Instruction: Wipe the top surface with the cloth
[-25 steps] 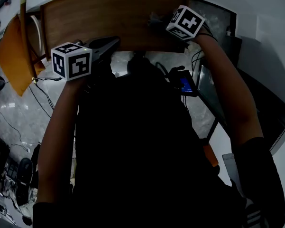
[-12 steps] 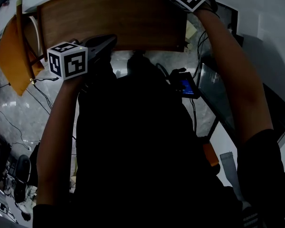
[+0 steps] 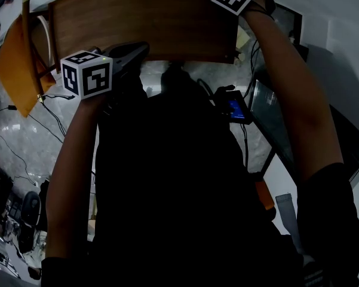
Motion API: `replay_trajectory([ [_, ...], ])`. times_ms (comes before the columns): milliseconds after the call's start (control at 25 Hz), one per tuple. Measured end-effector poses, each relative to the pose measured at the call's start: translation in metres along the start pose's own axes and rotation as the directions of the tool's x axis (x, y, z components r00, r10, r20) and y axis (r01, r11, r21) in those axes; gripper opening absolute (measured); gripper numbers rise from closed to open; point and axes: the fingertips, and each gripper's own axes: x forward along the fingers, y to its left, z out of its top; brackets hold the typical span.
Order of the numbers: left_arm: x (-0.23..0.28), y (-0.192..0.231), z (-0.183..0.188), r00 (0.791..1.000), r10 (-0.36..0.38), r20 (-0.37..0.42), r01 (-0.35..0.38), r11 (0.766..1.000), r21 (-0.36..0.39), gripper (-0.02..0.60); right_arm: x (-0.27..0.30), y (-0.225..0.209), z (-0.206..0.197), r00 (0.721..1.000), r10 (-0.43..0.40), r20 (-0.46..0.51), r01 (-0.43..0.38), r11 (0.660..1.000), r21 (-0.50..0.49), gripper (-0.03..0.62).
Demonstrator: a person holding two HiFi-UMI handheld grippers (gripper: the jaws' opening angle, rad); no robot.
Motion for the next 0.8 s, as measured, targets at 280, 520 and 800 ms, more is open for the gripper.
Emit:
replay_trajectory([
  [280,0.002,0.001,-0.002,1.000,-0.004,0.006,0.004,1.000,-0.016,0.012,-0.002,0.013,-0.002,1.000,0.022,-0.016,-0.021,1.000,0.004,0.035],
  [520,0.011,-0.006,-0.002,1.000,-0.011,-0.006,0.011,1.000,0.002,0.012,-0.008,0.043,-0.012,0.999,0.045,0.015,-0.045,0.999,0.028,0.035],
  [800,0.031,-0.022,0.000,0.998,-0.058,-0.018,0.058,0.998,0.018,0.012,-0.020,0.109,-0.023,0.993,0.113,0.025,-0.113,0.993,-0.021,0.035],
])
